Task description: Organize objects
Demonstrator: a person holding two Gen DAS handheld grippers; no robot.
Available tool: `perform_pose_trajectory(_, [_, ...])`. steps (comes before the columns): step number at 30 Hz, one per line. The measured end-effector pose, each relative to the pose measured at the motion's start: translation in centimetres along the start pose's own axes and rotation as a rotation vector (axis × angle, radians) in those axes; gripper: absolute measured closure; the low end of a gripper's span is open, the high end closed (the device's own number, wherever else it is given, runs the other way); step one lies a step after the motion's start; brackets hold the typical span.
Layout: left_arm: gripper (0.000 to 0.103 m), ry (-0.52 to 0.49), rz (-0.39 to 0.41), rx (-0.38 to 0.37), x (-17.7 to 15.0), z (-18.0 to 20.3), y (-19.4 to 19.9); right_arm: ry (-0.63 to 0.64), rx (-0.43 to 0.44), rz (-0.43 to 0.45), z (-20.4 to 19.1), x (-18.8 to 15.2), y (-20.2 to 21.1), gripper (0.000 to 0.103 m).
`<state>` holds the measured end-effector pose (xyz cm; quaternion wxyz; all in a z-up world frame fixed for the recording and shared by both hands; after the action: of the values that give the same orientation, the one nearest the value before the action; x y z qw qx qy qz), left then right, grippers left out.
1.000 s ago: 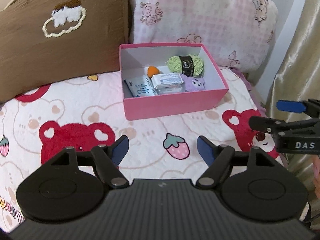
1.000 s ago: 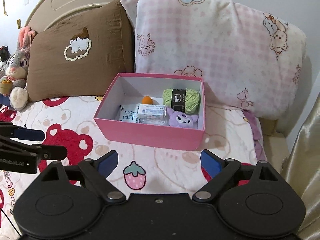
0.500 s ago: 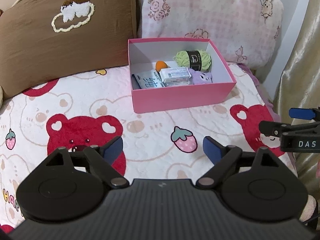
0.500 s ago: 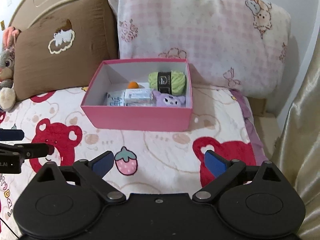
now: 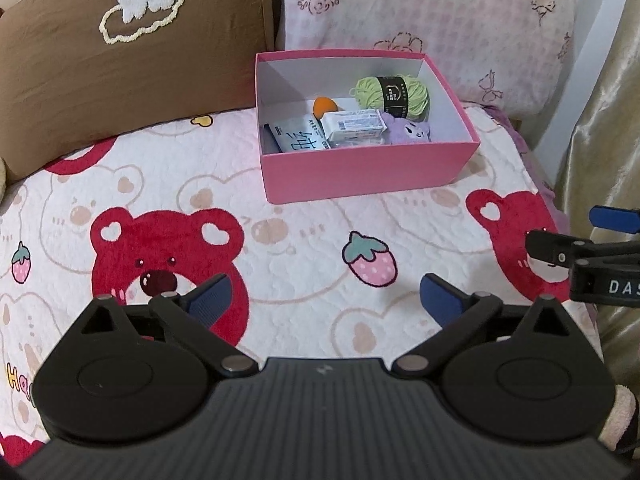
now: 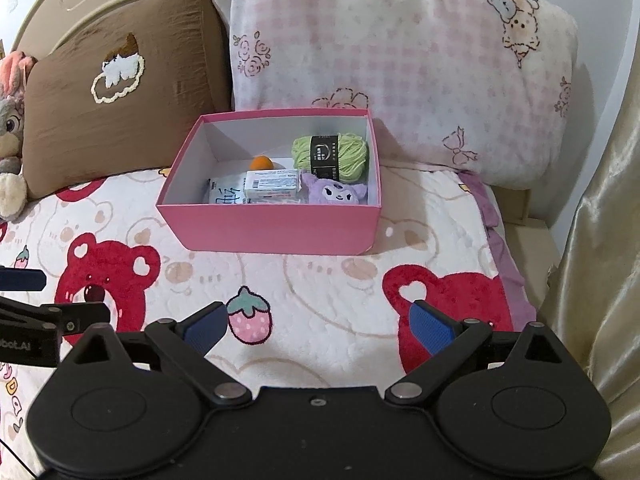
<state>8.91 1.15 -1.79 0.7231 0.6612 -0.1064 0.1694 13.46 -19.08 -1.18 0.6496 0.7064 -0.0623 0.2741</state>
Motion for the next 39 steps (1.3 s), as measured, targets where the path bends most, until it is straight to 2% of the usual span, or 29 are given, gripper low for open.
perform_pose_trajectory(5, [0.001,0.010,-0.022,0.035,0.0,-0.1,-0.2,0.014,-0.006,0.003,-0.1,0.0,0.1,0.004])
perform_pose_trajectory(10, [0.001,0.015,-0.028,0.007,0.1,-0.4,-0.2,0.027,-0.021,0.010,-0.3,0.0,0.2,0.004])
perform_pose_trajectory(15, [0.001,0.035,-0.025,0.032,0.2,-1.2,-0.1,0.033,-0.014,0.002,-0.1,-0.1,0.2,0.004])
perform_pose_trajectory(21, [0.001,0.061,-0.045,-0.003,0.3,-1.4,-0.1,0.041,-0.020,0.004,-0.4,-0.2,0.2,0.004])
perform_pose_trajectory(30, [0.001,0.046,-0.031,0.014,-0.1,-1.2,-0.2,0.052,-0.024,0.007,-0.4,-0.3,0.4,0.004])
perform_pose_trajectory(32, [0.001,0.057,-0.048,0.025,-0.3,-1.5,-0.9,0.055,-0.026,0.007,-0.4,-0.4,0.5,0.004])
perform_pose_trajectory(36, [0.001,0.074,-0.076,-0.011,-0.6,-1.8,-1.7,0.061,-0.029,0.003,-0.2,-0.4,0.4,0.004])
perform_pose_trajectory(39, [0.001,0.070,-0.075,-0.009,-0.6,-1.9,-1.8,0.069,-0.029,0.002,-0.1,-0.5,0.3,0.004])
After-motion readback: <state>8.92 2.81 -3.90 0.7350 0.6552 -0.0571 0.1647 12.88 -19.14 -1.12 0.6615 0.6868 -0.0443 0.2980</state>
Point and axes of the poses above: each gripper's, at about its wrist camera, not at the fingertips, and y roughly against the way its jaws point, z to its right, x to its top, the point moved 6 cm from there along -y, roughly the way its jaws point, and after that the axes turned 12 degrees about -z, right-handed, at the moved point
